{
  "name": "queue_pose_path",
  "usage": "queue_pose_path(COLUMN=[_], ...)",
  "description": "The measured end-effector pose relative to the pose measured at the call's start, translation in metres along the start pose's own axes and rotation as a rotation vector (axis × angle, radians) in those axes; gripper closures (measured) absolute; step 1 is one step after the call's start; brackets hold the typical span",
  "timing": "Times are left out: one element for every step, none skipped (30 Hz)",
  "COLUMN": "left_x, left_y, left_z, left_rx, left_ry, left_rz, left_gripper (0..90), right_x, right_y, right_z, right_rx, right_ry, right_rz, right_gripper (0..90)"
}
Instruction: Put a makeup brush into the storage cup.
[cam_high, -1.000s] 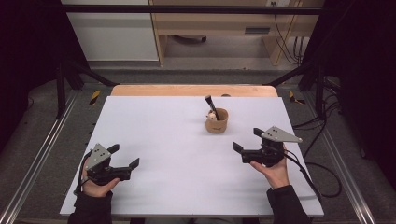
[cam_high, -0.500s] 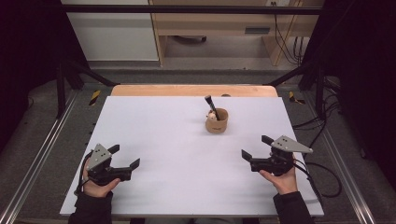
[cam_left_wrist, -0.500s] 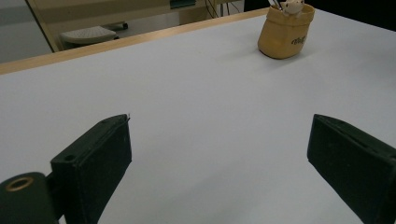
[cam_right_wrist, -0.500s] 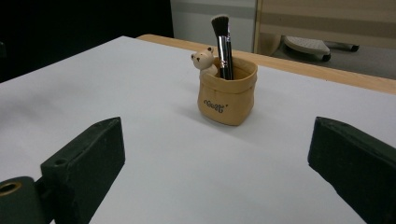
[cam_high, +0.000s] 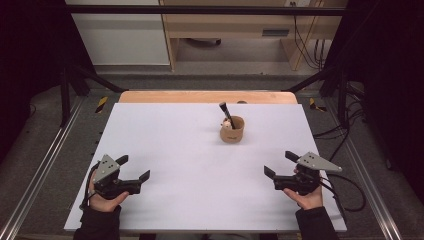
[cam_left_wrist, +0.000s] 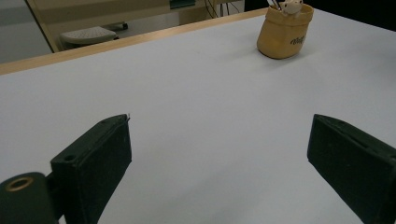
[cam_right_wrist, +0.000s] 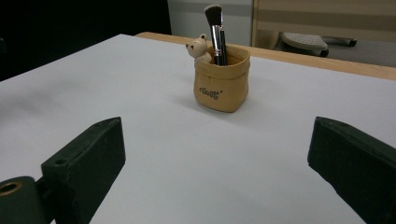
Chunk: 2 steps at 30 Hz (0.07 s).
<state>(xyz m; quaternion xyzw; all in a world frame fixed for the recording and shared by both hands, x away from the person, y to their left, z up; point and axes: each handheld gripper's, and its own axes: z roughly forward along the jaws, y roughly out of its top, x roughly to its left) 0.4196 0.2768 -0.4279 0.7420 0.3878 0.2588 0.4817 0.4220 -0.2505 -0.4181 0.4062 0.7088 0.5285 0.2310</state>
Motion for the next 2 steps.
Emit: queue_pose_path(left_x=[-0.0003, -0.0007], left_y=[-0.0001, -0.0002], left_z=[0.0004, 0.0010], left_rx=[0.002, 0.003], left_ry=[-0.001, 0.000], left_rz=[0.001, 0.001], left_gripper=[5.9, 5.9], right_x=[-0.0001, -0.0002], right_y=[-0.0004, -0.0006], right_z=[-0.0004, -0.0008], right_rx=[0.001, 0.003], right_ry=[-0.002, -0.002], right_rz=[0.001, 0.001], right_gripper=[4.6, 4.6])
